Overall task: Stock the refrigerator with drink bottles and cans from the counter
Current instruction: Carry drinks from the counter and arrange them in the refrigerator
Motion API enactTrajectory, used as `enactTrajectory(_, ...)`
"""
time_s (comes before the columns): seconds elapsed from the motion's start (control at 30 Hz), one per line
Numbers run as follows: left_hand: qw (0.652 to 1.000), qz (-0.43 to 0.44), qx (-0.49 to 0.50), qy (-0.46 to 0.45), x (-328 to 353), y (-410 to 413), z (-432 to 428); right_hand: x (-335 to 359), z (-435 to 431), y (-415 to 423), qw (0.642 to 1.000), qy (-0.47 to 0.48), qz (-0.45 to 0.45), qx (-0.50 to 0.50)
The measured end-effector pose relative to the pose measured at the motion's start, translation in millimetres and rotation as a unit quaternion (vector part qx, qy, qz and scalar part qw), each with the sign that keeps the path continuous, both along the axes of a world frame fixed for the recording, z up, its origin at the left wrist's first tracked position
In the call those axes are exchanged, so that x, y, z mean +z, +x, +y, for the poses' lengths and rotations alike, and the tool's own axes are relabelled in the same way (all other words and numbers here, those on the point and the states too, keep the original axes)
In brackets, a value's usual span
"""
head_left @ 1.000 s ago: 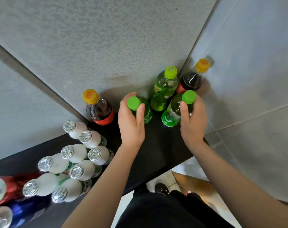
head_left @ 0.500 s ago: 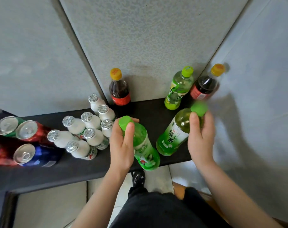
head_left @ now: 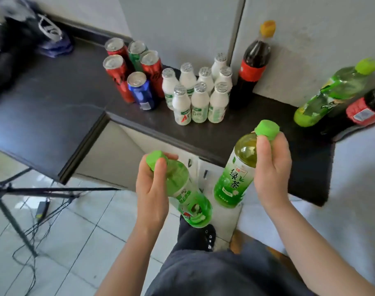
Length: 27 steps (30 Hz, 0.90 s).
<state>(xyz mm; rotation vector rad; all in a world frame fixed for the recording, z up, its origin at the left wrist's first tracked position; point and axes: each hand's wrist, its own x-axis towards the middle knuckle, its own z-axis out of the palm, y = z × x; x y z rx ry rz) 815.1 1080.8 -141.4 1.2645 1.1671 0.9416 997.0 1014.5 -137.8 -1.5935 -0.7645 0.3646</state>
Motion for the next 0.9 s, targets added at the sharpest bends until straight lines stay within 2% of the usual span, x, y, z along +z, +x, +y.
enactTrajectory(0.13,0.993,0.026,0.114,-0.025,-8.7,-73.6,-39.2,-9.0,9.3,-57.6,0.991,-0.026,0.043,0.125)
enactTrajectory(0.27,0.972,0.049,0.227,-0.027,-8.4,-143.9,-81.1,-13.6,10.3,-121.5,0.964,-0.047,0.062,0.253)
enactTrajectory(0.47,0.917,0.041,0.396,-0.01,-5.4,-236.6,-151.2,-14.9,-0.9,-225.1,0.901,-0.048,0.082,0.423)
enactTrajectory(0.73,0.853,0.003,0.522,0.016,-7.6,-363.7,-263.1,-5.7,-59.7,-386.0,0.82,-0.068,0.046,0.567)
enactTrajectory(0.9,0.811,0.016,0.585,0.029,-4.7,-462.8,-357.5,-4.0,-127.1,-509.0,0.747,-0.082,0.029,0.659)
